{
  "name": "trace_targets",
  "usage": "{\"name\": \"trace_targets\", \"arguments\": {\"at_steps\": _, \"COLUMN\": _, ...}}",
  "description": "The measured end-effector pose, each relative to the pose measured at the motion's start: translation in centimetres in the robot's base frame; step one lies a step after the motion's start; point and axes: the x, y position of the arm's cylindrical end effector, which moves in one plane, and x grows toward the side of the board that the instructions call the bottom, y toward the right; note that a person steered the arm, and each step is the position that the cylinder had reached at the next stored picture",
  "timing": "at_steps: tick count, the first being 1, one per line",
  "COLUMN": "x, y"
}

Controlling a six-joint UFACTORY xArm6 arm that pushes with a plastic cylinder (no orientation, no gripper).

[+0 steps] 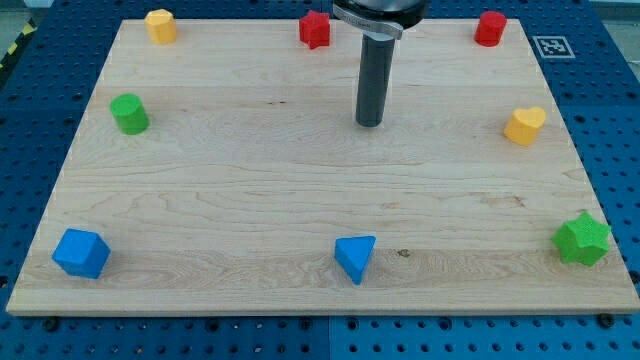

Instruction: Point your arm closer to the yellow hexagon

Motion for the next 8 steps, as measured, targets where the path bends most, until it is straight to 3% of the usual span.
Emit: {"name": "trace_targets", "arguments": {"at_steps": 8, "x": 2.0, "y": 0.0}}
